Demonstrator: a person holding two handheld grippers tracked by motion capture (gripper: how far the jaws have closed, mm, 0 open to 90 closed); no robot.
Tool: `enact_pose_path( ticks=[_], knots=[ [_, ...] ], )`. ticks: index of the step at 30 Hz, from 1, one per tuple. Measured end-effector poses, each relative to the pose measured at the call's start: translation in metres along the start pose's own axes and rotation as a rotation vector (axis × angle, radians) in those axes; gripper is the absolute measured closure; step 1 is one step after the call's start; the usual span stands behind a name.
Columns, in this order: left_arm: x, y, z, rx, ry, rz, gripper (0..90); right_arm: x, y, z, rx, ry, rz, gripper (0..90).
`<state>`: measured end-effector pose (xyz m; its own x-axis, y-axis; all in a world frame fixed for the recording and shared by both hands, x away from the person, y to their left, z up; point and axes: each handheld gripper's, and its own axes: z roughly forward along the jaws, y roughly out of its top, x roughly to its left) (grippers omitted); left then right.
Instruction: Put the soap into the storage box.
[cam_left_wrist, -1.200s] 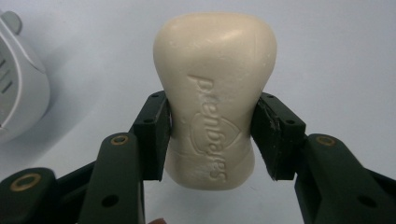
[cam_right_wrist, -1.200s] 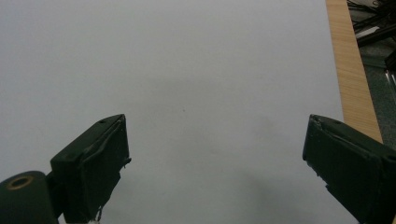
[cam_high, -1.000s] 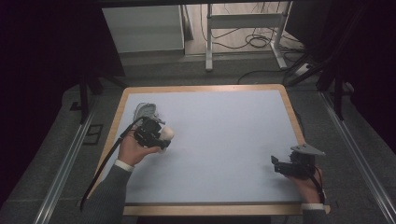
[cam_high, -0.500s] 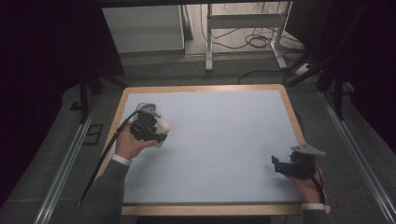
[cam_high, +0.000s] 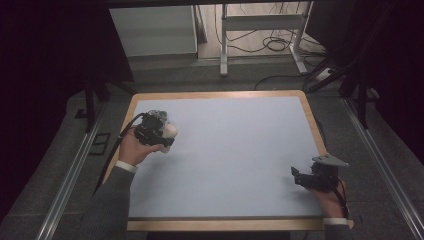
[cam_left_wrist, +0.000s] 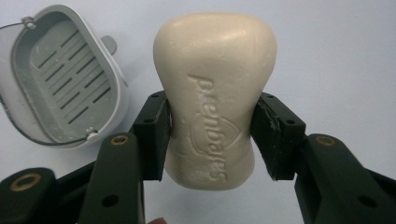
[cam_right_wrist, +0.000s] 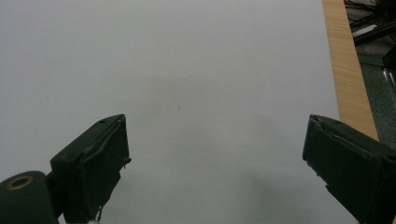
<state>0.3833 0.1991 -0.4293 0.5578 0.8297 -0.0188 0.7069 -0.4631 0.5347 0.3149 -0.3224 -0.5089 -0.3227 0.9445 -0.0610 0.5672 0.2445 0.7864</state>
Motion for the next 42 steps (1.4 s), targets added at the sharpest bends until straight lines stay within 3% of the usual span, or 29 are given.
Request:
enact_pose_path(
  ticks=[20, 42],
  knots=[
    [0.021, 0.016, -0.003, 0.008, 0.031, -0.033, 49.9, 0.000, 0.000, 0.000, 0.001, -0.001, -0.001, 6.9],
    [0.048, 0.023, 0.005, 0.027, 0.071, -0.111, 49.9, -0.001, -0.001, 0.001, 0.002, -0.007, 0.005, 6.9]
  ],
)
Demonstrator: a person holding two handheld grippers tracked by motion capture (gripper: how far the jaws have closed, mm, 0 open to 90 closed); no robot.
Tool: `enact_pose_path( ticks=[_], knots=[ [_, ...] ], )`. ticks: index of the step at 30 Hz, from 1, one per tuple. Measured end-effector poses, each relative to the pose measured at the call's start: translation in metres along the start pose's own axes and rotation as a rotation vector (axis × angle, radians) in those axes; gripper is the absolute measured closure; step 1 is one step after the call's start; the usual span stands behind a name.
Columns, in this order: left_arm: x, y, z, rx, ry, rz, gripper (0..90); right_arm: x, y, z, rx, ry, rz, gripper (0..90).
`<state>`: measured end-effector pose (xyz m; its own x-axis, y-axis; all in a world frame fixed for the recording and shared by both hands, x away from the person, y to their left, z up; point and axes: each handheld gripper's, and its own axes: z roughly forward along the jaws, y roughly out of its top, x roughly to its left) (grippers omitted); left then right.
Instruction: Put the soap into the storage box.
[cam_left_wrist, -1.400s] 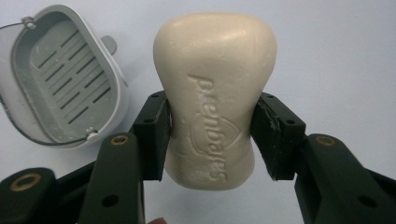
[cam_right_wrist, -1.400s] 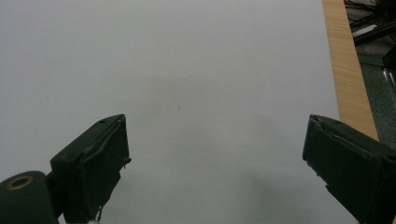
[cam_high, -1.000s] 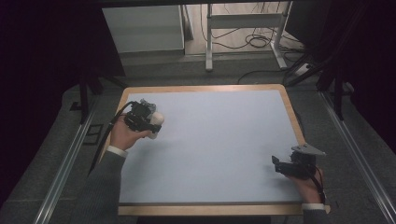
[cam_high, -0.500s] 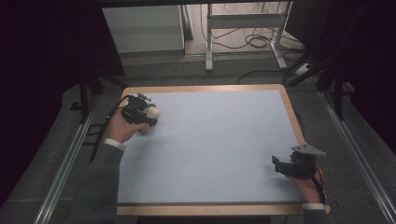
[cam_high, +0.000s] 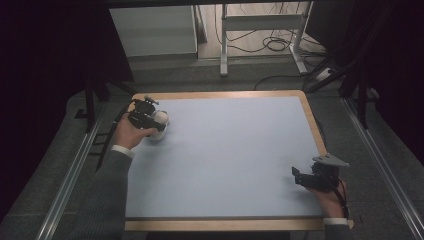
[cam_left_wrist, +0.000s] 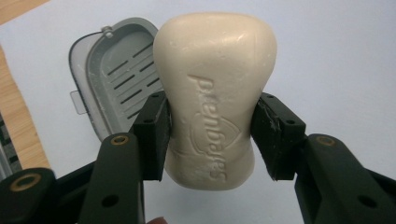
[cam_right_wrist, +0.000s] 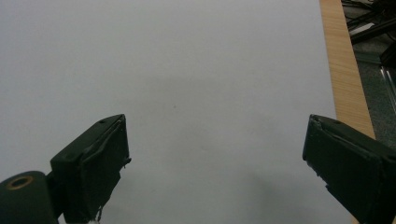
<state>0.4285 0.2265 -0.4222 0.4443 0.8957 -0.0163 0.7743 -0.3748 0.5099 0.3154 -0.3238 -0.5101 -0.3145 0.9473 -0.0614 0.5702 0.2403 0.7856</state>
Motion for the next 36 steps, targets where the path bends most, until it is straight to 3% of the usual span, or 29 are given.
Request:
enact_pose_path(
  ticks=[9, 23, 36],
  knots=[
    [0.010, 0.004, 0.006, 0.012, -0.022, -0.033, 49.9, 0.000, 0.000, 0.000, -0.003, 0.000, 0.002, 6.9],
    [0.028, 0.016, 0.021, 0.038, -0.007, -0.093, 49.9, 0.000, 0.001, -0.003, -0.013, 0.004, -0.001, 6.9],
    [0.035, 0.018, 0.035, 0.064, -0.001, -0.125, 49.8, -0.002, 0.001, -0.004, -0.016, 0.000, 0.009, 6.8]
  ],
)
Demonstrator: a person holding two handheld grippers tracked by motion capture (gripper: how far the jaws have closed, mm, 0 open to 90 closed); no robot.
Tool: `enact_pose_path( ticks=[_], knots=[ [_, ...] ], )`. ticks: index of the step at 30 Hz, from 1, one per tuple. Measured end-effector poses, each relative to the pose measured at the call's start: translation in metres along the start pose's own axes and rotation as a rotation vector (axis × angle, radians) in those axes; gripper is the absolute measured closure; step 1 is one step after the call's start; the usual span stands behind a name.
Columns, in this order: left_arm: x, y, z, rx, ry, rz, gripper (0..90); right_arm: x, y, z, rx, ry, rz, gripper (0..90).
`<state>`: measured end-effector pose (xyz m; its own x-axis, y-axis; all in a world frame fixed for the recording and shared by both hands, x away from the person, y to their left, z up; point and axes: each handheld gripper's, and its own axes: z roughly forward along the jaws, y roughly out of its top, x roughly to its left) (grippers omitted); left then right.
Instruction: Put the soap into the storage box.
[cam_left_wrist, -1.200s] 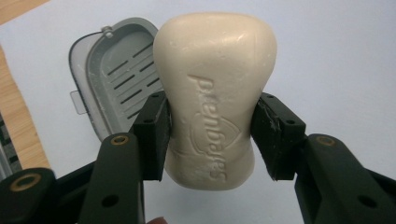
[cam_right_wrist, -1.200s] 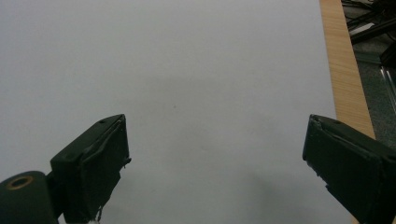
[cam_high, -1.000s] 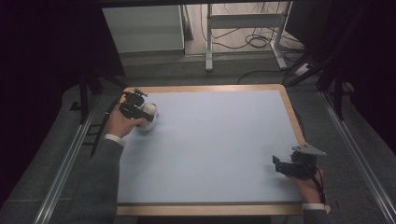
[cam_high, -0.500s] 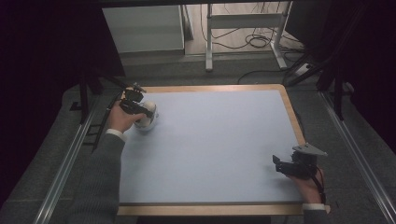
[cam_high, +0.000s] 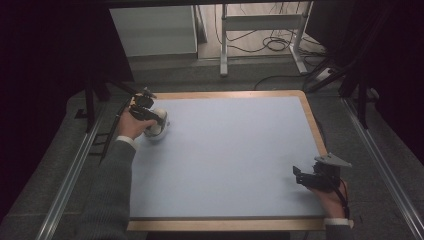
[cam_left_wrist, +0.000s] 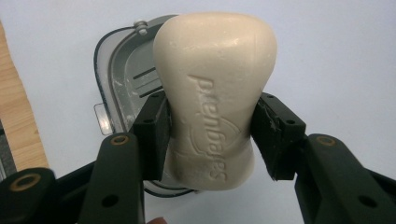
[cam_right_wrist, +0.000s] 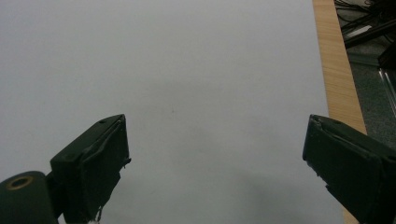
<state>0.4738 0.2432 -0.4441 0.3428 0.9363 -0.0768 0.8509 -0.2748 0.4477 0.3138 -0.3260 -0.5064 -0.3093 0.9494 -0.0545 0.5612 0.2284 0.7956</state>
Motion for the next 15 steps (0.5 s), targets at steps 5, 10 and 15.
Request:
enact_pose_path(
  ticks=[5, 10, 15],
  knots=[
    [0.005, 0.001, 0.009, 0.008, 0.007, -0.026, 49.8, 0.000, 0.000, 0.000, 0.003, -0.002, 0.001, 6.8],
    [0.007, 0.000, 0.019, 0.013, 0.013, -0.043, 49.7, 0.000, -0.001, 0.001, 0.004, -0.002, 0.000, 6.9],
    [0.004, 0.000, 0.025, 0.001, 0.022, -0.045, 47.7, 0.000, -0.001, 0.001, 0.005, -0.001, -0.004, 6.8]
  ],
)
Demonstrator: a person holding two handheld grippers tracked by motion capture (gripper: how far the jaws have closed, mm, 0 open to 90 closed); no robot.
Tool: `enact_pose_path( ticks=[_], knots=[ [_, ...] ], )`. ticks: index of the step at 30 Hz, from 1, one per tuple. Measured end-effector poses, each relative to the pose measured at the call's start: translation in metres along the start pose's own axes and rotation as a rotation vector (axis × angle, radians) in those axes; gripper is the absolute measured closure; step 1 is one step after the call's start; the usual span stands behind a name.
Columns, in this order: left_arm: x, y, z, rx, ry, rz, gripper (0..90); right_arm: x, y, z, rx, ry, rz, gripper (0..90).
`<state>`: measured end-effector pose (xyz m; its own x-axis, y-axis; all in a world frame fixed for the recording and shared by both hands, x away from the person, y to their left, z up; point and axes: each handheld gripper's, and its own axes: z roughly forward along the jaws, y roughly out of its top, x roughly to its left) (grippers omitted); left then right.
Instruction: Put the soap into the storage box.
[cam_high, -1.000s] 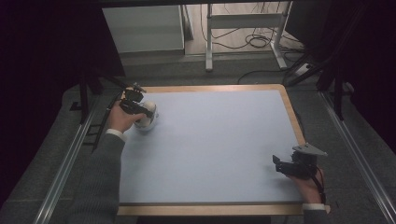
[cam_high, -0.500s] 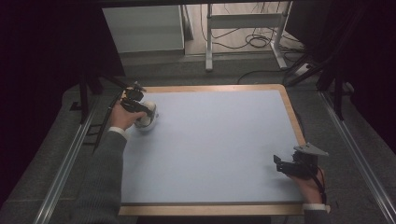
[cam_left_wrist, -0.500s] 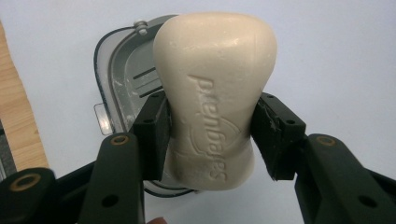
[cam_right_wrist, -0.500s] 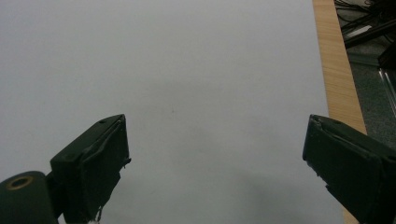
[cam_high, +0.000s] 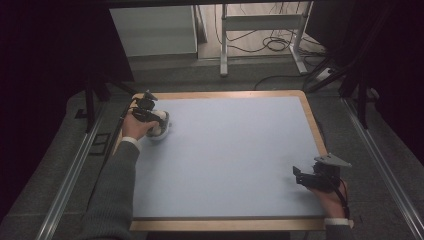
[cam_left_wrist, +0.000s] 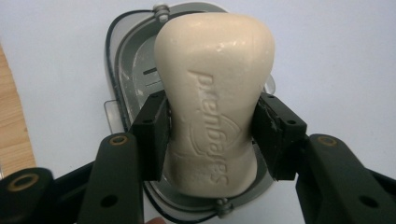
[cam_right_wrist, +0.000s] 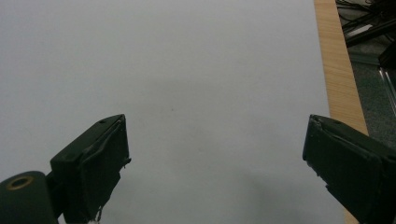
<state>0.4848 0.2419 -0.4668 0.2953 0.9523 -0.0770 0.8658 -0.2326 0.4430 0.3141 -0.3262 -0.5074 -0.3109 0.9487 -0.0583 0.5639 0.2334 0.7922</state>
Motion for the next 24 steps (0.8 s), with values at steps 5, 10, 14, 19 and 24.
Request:
enact_pose_path(
  ticks=[5, 10, 14, 19, 24],
  knots=[
    [-0.006, 0.001, -0.002, -0.034, -0.028, 0.013, 36.8, 0.000, 0.000, 0.000, 0.001, 0.000, 0.000, 6.8],
    [-0.012, -0.001, -0.004, -0.049, -0.042, 0.035, 31.4, 0.001, 0.000, 0.000, 0.000, 0.000, -0.002, 6.8],
    [-0.015, -0.002, -0.010, -0.076, -0.051, 0.041, 29.2, 0.000, 0.000, 0.000, 0.002, -0.001, 0.000, 6.8],
    [-0.017, -0.004, -0.019, -0.094, -0.061, 0.055, 26.5, 0.000, -0.001, 0.000, 0.001, -0.002, -0.001, 6.9],
    [-0.025, -0.010, -0.033, -0.134, -0.067, 0.091, 25.2, 0.001, 0.000, -0.001, -0.008, -0.003, -0.001, 6.8]
  ],
)
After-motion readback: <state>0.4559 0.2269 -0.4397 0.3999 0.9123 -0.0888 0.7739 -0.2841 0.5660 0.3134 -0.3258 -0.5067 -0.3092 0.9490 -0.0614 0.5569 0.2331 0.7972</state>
